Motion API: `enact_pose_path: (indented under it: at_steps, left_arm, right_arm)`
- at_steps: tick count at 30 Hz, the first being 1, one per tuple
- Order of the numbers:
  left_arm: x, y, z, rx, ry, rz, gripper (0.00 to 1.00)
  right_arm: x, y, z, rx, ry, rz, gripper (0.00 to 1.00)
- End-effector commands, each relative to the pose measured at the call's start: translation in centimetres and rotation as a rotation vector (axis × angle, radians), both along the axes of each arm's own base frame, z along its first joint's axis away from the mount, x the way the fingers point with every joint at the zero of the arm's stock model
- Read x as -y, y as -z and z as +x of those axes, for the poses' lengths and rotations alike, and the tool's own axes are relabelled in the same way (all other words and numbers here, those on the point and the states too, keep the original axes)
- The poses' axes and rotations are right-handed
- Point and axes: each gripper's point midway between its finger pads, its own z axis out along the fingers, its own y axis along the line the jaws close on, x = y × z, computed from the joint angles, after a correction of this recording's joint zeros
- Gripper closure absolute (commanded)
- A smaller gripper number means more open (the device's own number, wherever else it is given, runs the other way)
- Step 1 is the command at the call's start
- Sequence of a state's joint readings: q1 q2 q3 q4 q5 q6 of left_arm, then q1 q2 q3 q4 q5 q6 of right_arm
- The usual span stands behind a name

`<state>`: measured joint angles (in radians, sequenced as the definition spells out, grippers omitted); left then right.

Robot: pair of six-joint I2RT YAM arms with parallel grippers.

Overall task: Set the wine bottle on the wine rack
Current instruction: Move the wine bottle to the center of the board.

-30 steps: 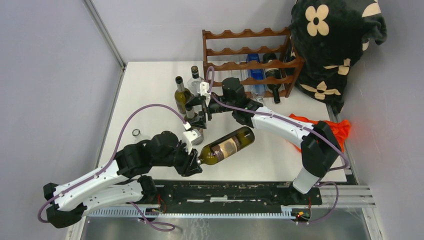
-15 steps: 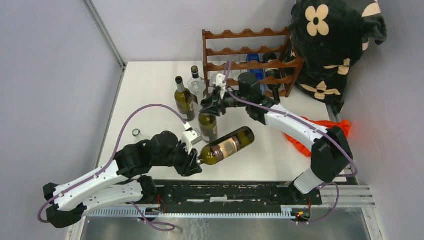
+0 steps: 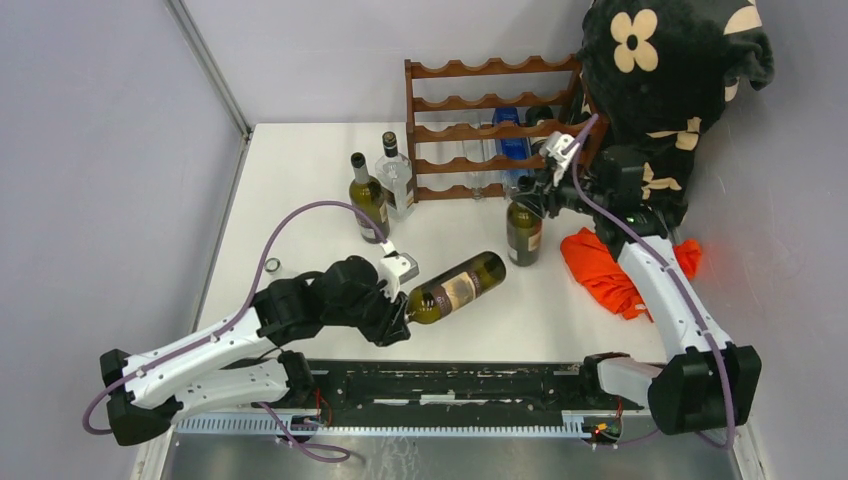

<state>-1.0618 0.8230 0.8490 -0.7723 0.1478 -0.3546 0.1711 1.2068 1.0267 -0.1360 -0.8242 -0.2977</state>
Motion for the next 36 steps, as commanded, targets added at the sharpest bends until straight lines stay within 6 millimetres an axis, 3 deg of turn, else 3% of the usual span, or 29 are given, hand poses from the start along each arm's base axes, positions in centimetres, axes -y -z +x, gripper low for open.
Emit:
enact_pose_path:
  at_steps: [1, 4, 7, 15, 18, 26, 32, 36]
  left_arm:
    - [3.1, -6.3, 3.8, 0.137, -0.12, -0.179, 0.98]
    - [3.2, -6.3, 5.7, 0.173, -0.201, -0.151, 0.98]
    - [3.7, -6.3, 7.5, 0.208, -0.278, -0.148, 0.98]
    - [4.5, -5.4, 11.2, 0.266, -0.445, -0.123, 0.98]
    - [4.6, -5.0, 12.2, 0.281, -0.495, -0.108, 0.98]
    - [5.4, -4.1, 14.0, 0.295, -0.576, -0.097, 0.98]
    - [5.8, -3.5, 14.7, 0.308, -0.591, -0.062, 0.98]
    - [6.0, -3.0, 15.1, 0.302, -0.612, -0.046, 0.98]
  right_arm:
    - [5.3, -1.4, 0.8, 0.082, 0.143, -0.036, 1.0]
    - [9.2, -1.2, 1.9, 0.082, 0.251, -0.045, 1.0]
    - [11.5, -0.9, 2.6, 0.096, 0.308, -0.045, 0.99]
    - [14.8, -0.9, 4.7, 0.112, 0.397, 0.006, 0.97]
    - [14.8, -0.6, 4.4, 0.094, 0.375, 0.016, 0.93]
    - [15.4, 0.8, 3.2, 0.059, 0.396, -0.013, 0.36]
    - [16.3, 0.0, 3.1, 0.064, 0.433, -0.012, 0.2]
    - [17.0, -1.5, 3.3, 0.097, 0.454, -0.021, 0.13]
